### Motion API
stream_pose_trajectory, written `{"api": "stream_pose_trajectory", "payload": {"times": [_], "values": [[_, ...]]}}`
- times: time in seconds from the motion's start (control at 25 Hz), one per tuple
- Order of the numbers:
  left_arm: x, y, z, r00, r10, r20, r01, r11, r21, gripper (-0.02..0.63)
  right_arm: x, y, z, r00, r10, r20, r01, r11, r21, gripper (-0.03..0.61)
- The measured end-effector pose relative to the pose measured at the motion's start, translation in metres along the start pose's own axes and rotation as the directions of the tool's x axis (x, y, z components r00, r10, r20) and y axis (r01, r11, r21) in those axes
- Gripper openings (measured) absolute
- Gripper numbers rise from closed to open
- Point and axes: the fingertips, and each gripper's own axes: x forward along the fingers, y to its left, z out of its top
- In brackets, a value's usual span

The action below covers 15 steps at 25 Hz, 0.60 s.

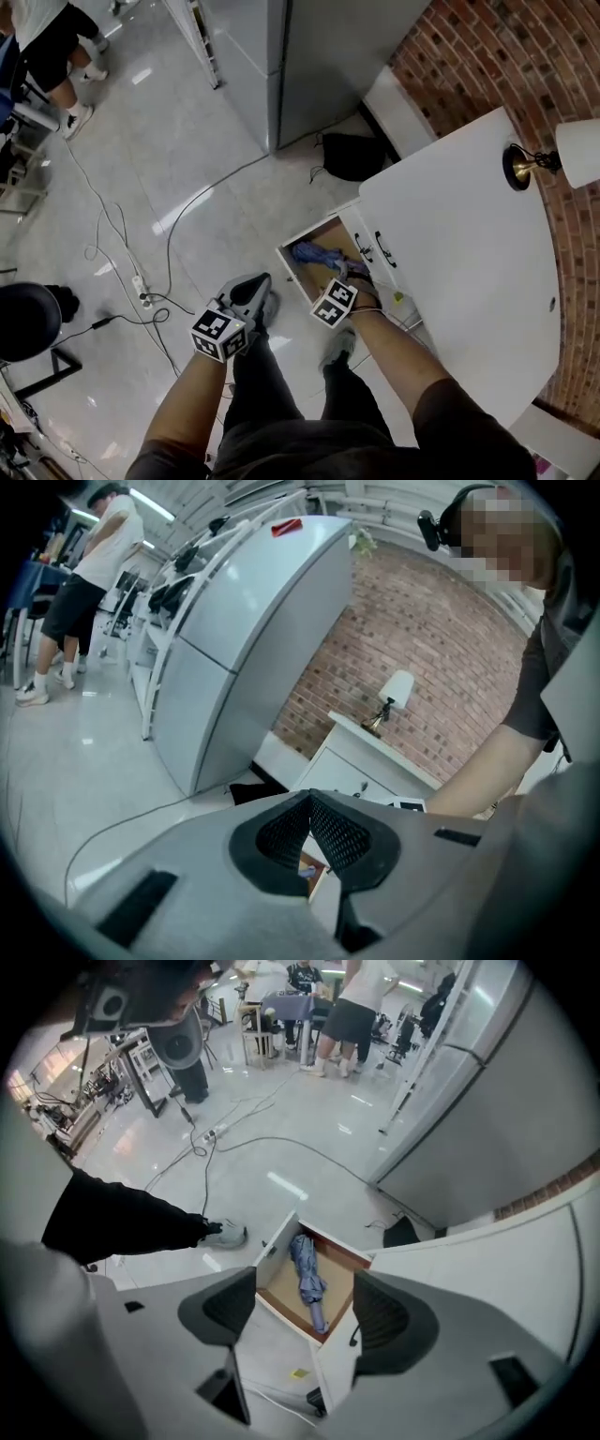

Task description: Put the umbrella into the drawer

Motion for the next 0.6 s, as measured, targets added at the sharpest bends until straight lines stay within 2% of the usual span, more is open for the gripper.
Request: {"api": "stream_pose_trajectory", "payload": {"times": [0.16,0.36,0.48,0.6], "values": [[-0.009,-0.034,0.047,0.999,-0.037,0.003,0.037,0.999,0.017,0.0,-0.072,0.002,0.013,0.998,0.012,0.056,-0.014,0.999,0.04,0.285],[-0.018,-0.069,0.107,0.992,-0.124,-0.021,0.126,0.989,0.081,0.0,-0.156,-0.005,0.029,0.99,-0.006,0.143,-0.019,0.984,0.176,0.239],[-0.021,-0.098,0.141,0.976,-0.209,-0.061,0.216,0.963,0.159,0.0,-0.211,-0.008,0.032,0.976,-0.039,0.215,-0.023,0.96,0.279,0.212],[-0.016,-0.129,0.174,0.947,-0.301,-0.111,0.319,0.917,0.239,0.0,-0.264,-0.024,0.018,0.956,-0.128,0.265,0.006,0.91,0.416,0.182]]}}
